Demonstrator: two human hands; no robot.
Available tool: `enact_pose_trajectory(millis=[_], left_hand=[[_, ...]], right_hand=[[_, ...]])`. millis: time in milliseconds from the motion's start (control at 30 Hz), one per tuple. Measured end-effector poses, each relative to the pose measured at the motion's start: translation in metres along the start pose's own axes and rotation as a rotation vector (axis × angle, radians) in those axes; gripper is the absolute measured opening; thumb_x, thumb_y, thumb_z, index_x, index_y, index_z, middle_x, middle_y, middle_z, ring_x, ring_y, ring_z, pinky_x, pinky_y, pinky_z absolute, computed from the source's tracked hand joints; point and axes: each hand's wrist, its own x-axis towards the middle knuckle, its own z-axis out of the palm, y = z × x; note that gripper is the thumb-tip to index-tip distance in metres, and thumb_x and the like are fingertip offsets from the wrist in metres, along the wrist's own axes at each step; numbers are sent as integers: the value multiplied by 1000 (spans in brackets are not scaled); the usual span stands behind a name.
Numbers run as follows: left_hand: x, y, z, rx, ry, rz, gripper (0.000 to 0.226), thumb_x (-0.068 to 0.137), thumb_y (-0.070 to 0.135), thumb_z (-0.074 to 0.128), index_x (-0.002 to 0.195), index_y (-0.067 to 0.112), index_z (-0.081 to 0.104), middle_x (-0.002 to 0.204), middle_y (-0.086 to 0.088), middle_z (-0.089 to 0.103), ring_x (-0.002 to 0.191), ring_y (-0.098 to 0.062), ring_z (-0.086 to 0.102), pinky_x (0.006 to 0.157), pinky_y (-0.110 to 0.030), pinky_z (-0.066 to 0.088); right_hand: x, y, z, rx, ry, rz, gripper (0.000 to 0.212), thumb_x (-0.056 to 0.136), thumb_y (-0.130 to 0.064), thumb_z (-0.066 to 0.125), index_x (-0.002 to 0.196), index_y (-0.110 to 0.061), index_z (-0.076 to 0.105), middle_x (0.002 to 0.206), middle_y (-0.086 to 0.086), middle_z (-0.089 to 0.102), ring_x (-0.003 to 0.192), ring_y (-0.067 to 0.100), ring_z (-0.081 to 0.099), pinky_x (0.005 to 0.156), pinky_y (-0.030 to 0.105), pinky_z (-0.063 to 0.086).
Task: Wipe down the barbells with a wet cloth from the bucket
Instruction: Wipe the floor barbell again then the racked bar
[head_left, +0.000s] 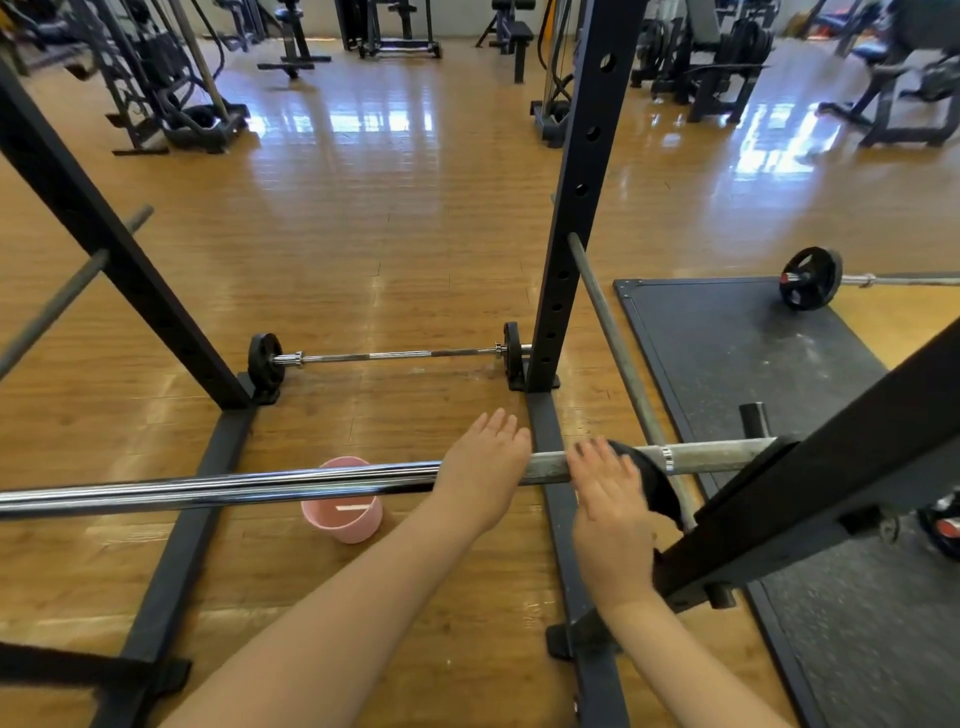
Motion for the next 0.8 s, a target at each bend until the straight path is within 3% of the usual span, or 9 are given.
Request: enact_pose_trajectory(millis=[100,200,300,400,567,667,800], left_hand=[[8,-4,-6,-105,-153,3,65,87,4,59,145,9,31,152,-12,29,143,-25,20,118,-35,17],[9,-8,-10,-171,-227,16,60,85,6,60,141,11,38,146,-10,38,138,-25,30,113,-38,29],[5,-9,-10,-189,-136,36,66,83,6,62,143,10,34,151,-10,32,142,-23,21,117,-36,18],[1,-8,-8,-119,-12,67,69,88,8,56,148,7,23,154,-11,24,145,-22,15,117,-32,8],[0,-3,-5,-61,28,50,65,93,12,50,149,6,19,156,-11,20,145,-22,12,117,-33,5],[-1,-4,-6,-66,22,55,64,92,12,50,149,7,20,156,-11,20,145,-22,12,117,-32,5],[-2,-4,-7,-103,4,46,66,91,9,52,149,8,20,156,-10,20,145,-20,13,117,-31,5]], right_hand=[[1,-25,11,89,-88,-93,39,84,-2,41,116,0,63,120,15,63,116,27,57,111,35,25],[7,2,-2,55,-176,-252,43,83,-5,42,122,-6,59,126,10,59,121,22,52,110,37,30],[7,38,-20,13,-128,-137,40,87,-9,40,122,-5,59,126,10,59,120,26,54,108,40,31],[2,35,-16,-21,-45,-36,38,88,-9,40,118,-3,61,122,15,61,118,31,55,110,39,27],[0,-6,9,117,-76,-179,33,86,-7,47,115,-4,63,120,13,63,117,25,55,112,33,25],[12,12,-5,80,-169,-342,36,85,-5,46,118,-7,61,123,8,60,119,19,52,112,30,26],[17,60,-34,49,-96,-107,38,88,-6,38,116,-3,63,120,11,62,116,25,57,111,32,29]])
